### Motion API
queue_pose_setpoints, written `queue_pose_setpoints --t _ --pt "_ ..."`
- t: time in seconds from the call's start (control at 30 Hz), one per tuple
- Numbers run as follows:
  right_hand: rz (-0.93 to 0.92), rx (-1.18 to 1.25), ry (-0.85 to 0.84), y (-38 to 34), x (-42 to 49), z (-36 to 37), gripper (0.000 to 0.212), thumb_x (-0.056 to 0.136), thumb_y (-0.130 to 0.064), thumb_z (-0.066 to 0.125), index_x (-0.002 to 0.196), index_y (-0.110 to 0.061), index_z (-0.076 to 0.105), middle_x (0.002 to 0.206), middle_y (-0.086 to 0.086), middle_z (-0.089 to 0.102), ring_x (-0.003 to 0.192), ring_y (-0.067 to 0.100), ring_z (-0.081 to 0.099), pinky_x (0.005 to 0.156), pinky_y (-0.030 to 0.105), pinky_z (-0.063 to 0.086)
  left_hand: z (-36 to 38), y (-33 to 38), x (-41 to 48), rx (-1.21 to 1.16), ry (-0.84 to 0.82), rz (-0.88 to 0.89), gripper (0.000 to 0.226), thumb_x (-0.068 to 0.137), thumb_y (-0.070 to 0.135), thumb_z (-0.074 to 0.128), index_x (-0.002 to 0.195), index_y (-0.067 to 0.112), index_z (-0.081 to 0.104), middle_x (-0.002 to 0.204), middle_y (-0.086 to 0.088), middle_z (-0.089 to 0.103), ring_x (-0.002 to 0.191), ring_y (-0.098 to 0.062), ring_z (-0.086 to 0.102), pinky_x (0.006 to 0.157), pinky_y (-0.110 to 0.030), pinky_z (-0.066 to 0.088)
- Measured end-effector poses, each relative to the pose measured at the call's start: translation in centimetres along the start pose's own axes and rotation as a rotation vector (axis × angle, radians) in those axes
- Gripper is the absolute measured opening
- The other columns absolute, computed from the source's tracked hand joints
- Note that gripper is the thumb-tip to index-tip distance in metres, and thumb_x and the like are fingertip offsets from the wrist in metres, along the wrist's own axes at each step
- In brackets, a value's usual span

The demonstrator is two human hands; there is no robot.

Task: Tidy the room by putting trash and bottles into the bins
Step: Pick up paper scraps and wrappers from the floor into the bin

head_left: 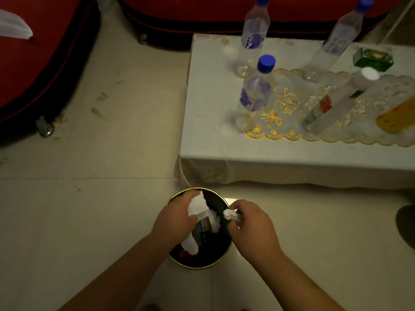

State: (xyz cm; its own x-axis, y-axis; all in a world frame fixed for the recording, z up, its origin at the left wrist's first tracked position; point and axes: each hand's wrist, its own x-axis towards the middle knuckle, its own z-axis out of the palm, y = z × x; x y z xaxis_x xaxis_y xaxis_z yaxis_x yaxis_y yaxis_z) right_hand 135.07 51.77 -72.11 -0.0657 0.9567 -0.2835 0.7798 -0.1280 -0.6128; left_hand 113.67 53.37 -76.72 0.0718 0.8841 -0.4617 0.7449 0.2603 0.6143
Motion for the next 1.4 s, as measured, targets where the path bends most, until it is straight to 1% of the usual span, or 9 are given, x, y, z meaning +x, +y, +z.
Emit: queue_pose_setpoints --t 0.13,0.27,0.37,0.6,0.77,0.93,1.03,1.2,1.4 --pt "-0.001 -0.012 -0.027 1.2 0.6 1.8 0.026 0.079 -0.021 0.064 0.09 -0.04 0.051 0.086 -0.017 0.052 0.076 0.001 0.051 0.06 0.011 0.034 1.3 -2.4 0.7 0.052 -0.055 -0.014 0.07 0.075 0.035 0.065 0.14 0.045 0.041 0.117 0.012 0.065 0.104 -0.011 0.062 0.083 -0.028 0.051" --pt "0.009 -0.024 -0.037 1.2 1.0 2.3 0.018 0.081 -0.021 0.064 0.09 -0.035 0.055 0.088 -0.014 0.056 0.078 0.007 0.052 0.062 0.016 0.038 0.8 -3.1 -0.2 0.125 -0.065 -0.025 0.065 0.078 0.04 0.069 0.138 0.042 0.045 0.124 0.011 0.062 0.108 -0.012 0.06 0.086 -0.028 0.05" --pt "0.007 -0.032 -0.032 0.4 1.7 2.4 0.015 0.08 -0.021 0.062 0.088 -0.033 0.055 0.087 -0.012 0.057 0.079 0.009 0.053 0.066 0.023 0.042 -0.7 -2.5 -1.1 0.164 -0.031 -0.014 0.054 0.08 0.045 0.064 0.132 0.045 0.049 0.122 0.012 0.063 0.105 -0.01 0.061 0.082 -0.023 0.047" --pt "-0.015 -0.11 -0.091 -0.1 3.7 5.5 0.013 0.082 -0.027 0.059 0.094 -0.033 0.058 0.091 -0.009 0.06 0.083 0.014 0.058 0.068 0.027 0.045 -3.6 -2.6 -2.1 0.308 0.064 0.029 0.051 0.085 0.044 0.059 0.134 0.042 0.047 0.121 0.012 0.064 0.102 -0.012 0.062 0.081 -0.027 0.05" --pt "0.012 -0.156 -0.186 1.5 4.1 9.7 0.034 0.083 -0.033 0.054 0.116 -0.031 0.06 0.11 -0.003 0.066 0.098 0.019 0.062 0.078 0.028 0.048 -3.0 -4.9 -1.8 0.407 0.044 0.012 0.048 0.084 0.051 0.051 0.13 0.037 0.049 0.11 0.01 0.066 0.093 -0.014 0.063 0.082 -0.033 0.052" --pt "0.001 -0.196 -0.206 2.1 3.6 10.5 0.042 0.082 -0.034 0.055 0.123 -0.03 0.057 0.114 -0.001 0.065 0.102 0.019 0.06 0.082 0.029 0.05 -2.3 -5.9 -2.0 0.516 0.006 0.008 0.049 0.085 0.054 0.05 0.13 0.035 0.05 0.108 0.008 0.065 0.092 -0.016 0.062 0.086 -0.036 0.05" --pt "-0.011 -0.249 -0.205 1.3 3.0 8.7 0.044 0.083 -0.038 0.056 0.126 -0.031 0.053 0.12 -0.004 0.062 0.11 0.019 0.053 0.088 0.031 0.049 -3.1 -5.0 -2.7 0.538 0.016 0.002 0.049 0.083 0.056 0.047 0.128 0.035 0.051 0.107 0.009 0.065 0.092 -0.016 0.061 0.088 -0.037 0.048" --pt "-0.038 -0.377 -0.164 -3.1 1.6 2.1 0.044 0.08 -0.042 0.054 0.122 -0.032 0.05 0.118 -0.005 0.058 0.109 0.02 0.049 0.084 0.033 0.048 -7.8 0.2 -4.9 0.578 0.069 0.012 0.045 0.082 0.056 0.046 0.122 0.038 0.052 0.106 0.011 0.065 0.096 -0.016 0.06 0.089 -0.037 0.043" --pt "-0.065 -0.409 -0.126 -12.1 -0.6 -9.2 0.046 0.081 -0.049 0.054 0.123 -0.031 0.047 0.124 -0.005 0.053 0.116 0.022 0.046 0.092 0.036 0.046 -18.0 9.5 -8.7 0.598 0.142 0.035 0.056 0.08 0.062 0.047 0.132 0.04 0.05 0.125 0.013 0.062 0.116 -0.016 0.057 0.105 -0.041 0.036"
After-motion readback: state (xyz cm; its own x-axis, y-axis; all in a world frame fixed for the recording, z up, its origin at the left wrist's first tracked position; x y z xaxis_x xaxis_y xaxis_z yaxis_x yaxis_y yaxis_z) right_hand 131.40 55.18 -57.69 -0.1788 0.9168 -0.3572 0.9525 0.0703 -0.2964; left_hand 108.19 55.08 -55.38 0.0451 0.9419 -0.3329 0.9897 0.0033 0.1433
